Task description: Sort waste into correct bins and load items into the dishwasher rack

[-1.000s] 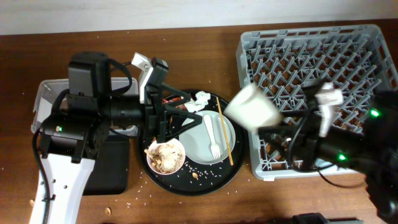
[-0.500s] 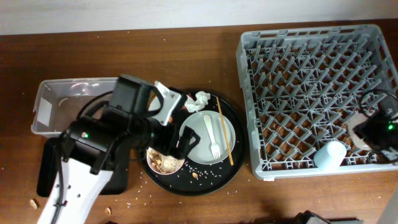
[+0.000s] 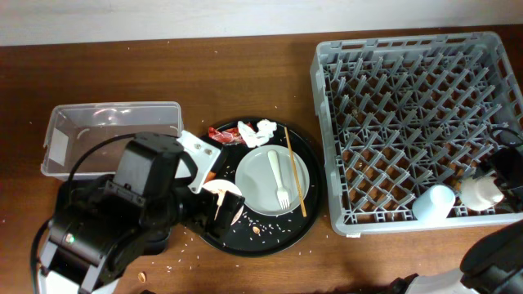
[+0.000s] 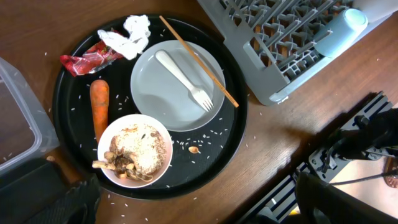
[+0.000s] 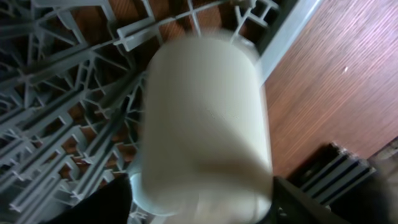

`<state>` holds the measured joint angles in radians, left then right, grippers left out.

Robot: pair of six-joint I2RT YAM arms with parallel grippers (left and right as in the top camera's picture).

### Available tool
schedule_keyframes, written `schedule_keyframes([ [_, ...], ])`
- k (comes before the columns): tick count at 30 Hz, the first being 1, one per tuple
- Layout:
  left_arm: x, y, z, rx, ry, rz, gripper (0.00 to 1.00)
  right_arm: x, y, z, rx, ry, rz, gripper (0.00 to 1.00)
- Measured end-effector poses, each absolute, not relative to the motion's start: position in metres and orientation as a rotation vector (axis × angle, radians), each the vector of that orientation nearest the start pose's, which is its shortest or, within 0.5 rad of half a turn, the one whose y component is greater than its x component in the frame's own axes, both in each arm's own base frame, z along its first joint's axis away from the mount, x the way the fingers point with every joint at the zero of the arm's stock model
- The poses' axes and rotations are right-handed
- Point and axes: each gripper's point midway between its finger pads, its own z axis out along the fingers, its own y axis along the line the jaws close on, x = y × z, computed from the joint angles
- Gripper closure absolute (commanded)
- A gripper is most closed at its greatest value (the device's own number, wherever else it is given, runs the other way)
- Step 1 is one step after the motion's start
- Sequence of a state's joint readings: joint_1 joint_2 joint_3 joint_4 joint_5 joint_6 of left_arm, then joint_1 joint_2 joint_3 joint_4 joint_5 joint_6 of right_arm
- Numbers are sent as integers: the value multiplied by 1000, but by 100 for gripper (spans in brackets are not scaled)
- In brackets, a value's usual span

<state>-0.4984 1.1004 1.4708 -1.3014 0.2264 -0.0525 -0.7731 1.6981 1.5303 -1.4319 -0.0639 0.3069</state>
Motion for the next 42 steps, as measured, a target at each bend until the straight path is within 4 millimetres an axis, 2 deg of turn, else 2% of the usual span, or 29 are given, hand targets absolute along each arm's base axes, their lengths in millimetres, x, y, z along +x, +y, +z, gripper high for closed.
schedule_keyframes([
  [5,200,-153,302,653,2446,-509,1,224,-194,146,1641,2705,174,12],
  [7,200,-153,302,653,2446,-509,1,224,-189,153,1634,2706,211,13],
  [11,201,-153,303,653,2440,-510,1,230,-173,203,1488,2613,294,12],
  [13,202,-153,303,649,2441,-505,1,225,-163,230,1415,2551,282,11],
  [15,205,-149,302,616,2448,-478,1,214,-146,272,1306,2434,243,11],
  [16,206,-148,302,611,2449,-470,1,210,-140,283,1269,2399,237,11],
  [18,208,-146,302,585,2451,-454,1,205,-120,305,1154,2351,248,13],
  [19,209,-145,302,573,2454,-447,1,207,-96,321,998,2333,287,14],
  [20,212,-141,302,527,2461,-420,1,208,-84,327,923,2332,309,15],
  [22,219,-134,303,449,2460,-379,3,207,-43,344,653,2339,372,23],
  [26,233,-130,300,321,2479,-335,6,197,32,356,173,2382,515,34],
  [27,237,-129,295,295,2499,-318,6,194,44,356,92,2391,543,37],
  [30,248,-124,279,188,2565,-250,5,185,87,338,-177,2483,646,42],
  [32,250,-118,276,116,2585,-229,5,191,104,314,-266,2566,643,42],
  [34,249,-104,277,43,2595,-196,1,206,126,284,-339,2634,642,41],
  [37,245,-79,281,-61,2608,-107,1,230,160,230,-376,2741,600,41],
  [38,242,-72,280,-77,2619,-81,1,237,169,206,-366,2795,551,41],
  [39,235,-64,278,-97,2641,-42,1,242,177,179,-360,2858,480,41],
  [41,230,-60,276,-99,2660,-17,1,252,184,148,-344,2922,379,42],
  [42,229,-58,276,-100,2664,-7,1,264,188,124,-308,2961,297,42],
])
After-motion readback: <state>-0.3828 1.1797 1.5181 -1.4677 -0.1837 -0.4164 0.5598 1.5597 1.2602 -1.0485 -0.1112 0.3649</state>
